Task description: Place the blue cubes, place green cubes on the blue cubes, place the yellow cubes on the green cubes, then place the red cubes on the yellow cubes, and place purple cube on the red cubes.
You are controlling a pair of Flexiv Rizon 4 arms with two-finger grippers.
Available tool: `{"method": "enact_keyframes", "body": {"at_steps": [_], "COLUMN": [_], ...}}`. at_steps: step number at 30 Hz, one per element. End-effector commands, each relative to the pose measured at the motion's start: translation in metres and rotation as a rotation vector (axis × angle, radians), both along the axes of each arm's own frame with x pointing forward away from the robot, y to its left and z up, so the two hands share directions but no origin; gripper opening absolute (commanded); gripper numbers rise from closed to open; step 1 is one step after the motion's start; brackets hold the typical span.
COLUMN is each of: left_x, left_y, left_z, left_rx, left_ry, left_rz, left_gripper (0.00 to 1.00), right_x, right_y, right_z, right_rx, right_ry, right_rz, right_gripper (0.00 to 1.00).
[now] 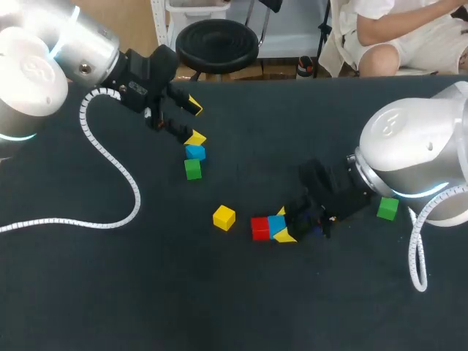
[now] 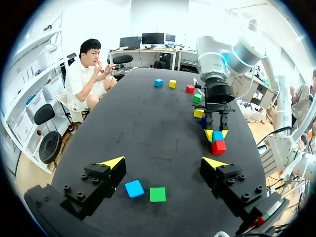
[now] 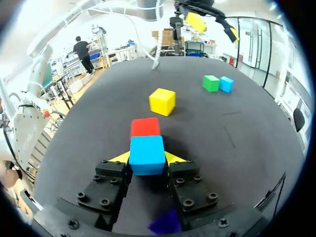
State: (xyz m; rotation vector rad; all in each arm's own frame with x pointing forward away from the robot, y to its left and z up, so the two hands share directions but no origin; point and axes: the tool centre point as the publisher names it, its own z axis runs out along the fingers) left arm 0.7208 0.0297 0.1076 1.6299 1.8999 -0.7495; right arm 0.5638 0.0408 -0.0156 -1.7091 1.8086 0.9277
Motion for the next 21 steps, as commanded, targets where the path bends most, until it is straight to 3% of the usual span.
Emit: {"method": "enact_keyframes", "body": {"at_steps": [1, 8, 13, 18, 19, 21], "left_x": [0.0, 0.0, 0.0, 0.0, 0.0, 0.0], "left_y": [0.001, 0.001, 0.001, 0.001, 0.001, 0.001], "left_z": [0.0, 0.0, 0.0, 0.0, 0.0, 0.0], "left_rx": [-0.002, -0.002, -0.002, -0.002, -0.002, -0.002], "left_ry": [-0.002, -0.002, -0.002, -0.002, -0.002, -0.002], "left_rz": [-0.001, -0.001, -0.001, -0.001, -0.001, -0.001], "left_gripper": [1.0, 1.0, 1.0, 1.0, 1.0, 1.0], "right_x": [-0.01, -0.038, -0.05, -0.057, -0.057, -0.057], "right_y": [0.001, -0.008, -0.016, -0.022, -0.023, -0.024], "right_z": [-0.001, -0.004, 0.0, -0.001, -0.001, -0.002], "right_rx": [-0.003, -0.035, -0.066, -0.079, -0.079, -0.077], "right_ry": [0.023, 0.053, -0.005, -0.026, -0.026, -0.026], "right_rz": [0.0, -0.042, -0.049, -0.05, -0.052, -0.051], "right_gripper": [0.0, 0.03, 0.17, 0.54, 1.0, 1.0]}}
